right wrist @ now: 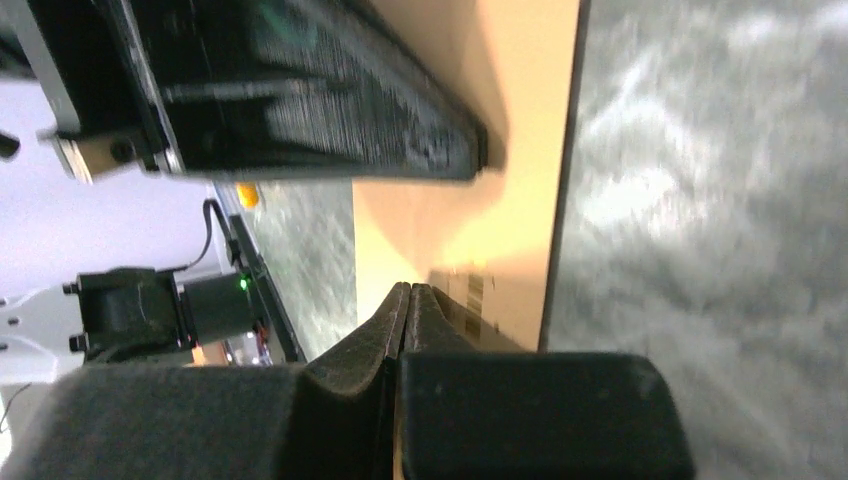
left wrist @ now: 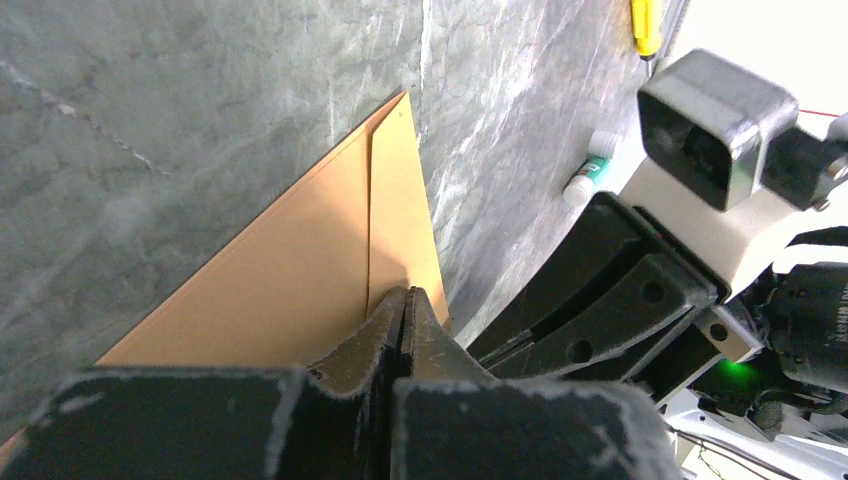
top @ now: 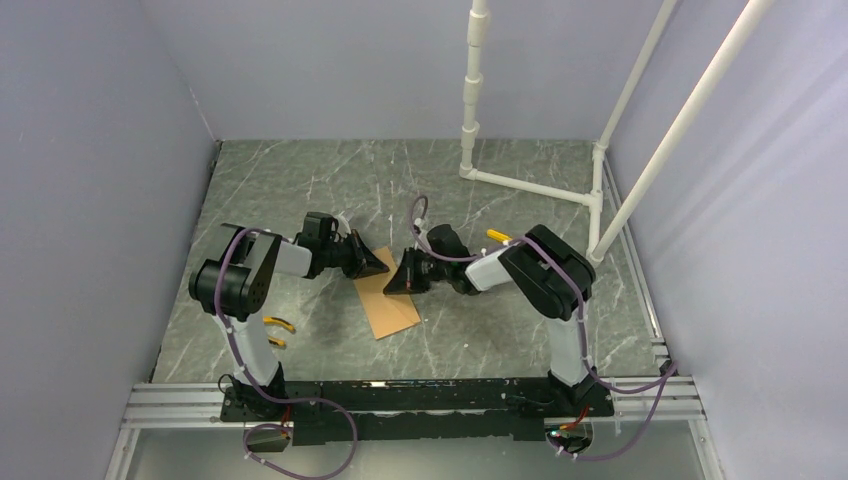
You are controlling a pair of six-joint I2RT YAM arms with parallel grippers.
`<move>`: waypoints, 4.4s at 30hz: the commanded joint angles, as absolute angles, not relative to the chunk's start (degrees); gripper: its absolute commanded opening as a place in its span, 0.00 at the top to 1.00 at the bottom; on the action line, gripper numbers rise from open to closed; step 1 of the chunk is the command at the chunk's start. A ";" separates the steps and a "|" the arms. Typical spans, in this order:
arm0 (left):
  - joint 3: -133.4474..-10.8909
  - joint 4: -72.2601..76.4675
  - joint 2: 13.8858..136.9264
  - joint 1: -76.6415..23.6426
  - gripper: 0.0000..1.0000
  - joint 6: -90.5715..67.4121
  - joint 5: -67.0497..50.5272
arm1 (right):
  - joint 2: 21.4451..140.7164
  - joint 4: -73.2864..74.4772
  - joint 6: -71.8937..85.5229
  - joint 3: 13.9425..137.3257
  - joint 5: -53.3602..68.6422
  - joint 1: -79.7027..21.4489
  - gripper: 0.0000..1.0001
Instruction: Place the letter into the envelope and seal it
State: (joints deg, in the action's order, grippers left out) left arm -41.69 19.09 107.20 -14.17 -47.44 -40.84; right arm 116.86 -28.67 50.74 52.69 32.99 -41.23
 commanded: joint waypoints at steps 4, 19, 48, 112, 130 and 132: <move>-38.98 6.09 112.08 -13.71 0.97 -40.96 -28.84 | 112.09 -18.02 44.16 41.38 32.19 -41.33 1.00; -40.90 3.50 109.59 -13.71 0.98 -39.83 -30.15 | 102.15 -13.31 40.71 45.88 26.65 -41.58 1.00; -51.12 -34.93 51.30 -14.33 0.07 -33.38 -3.95 | 69.44 28.36 36.27 47.73 -29.33 -37.24 0.33; -42.52 5.20 55.75 -18.46 0.08 -48.03 -50.78 | 58.79 -11.86 46.07 40.33 -1.18 -46.19 0.99; -41.80 22.12 55.22 -27.16 0.25 -53.42 -51.69 | 60.42 -37.08 50.84 40.40 15.38 -47.98 0.98; -42.29 22.04 55.78 -27.77 0.29 -53.18 -51.09 | 60.80 -37.83 51.58 40.35 15.74 -48.12 0.98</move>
State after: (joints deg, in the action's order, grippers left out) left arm -41.95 17.45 56.07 -26.68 -52.25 -52.45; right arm 60.47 -31.09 49.69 40.34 13.34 -47.70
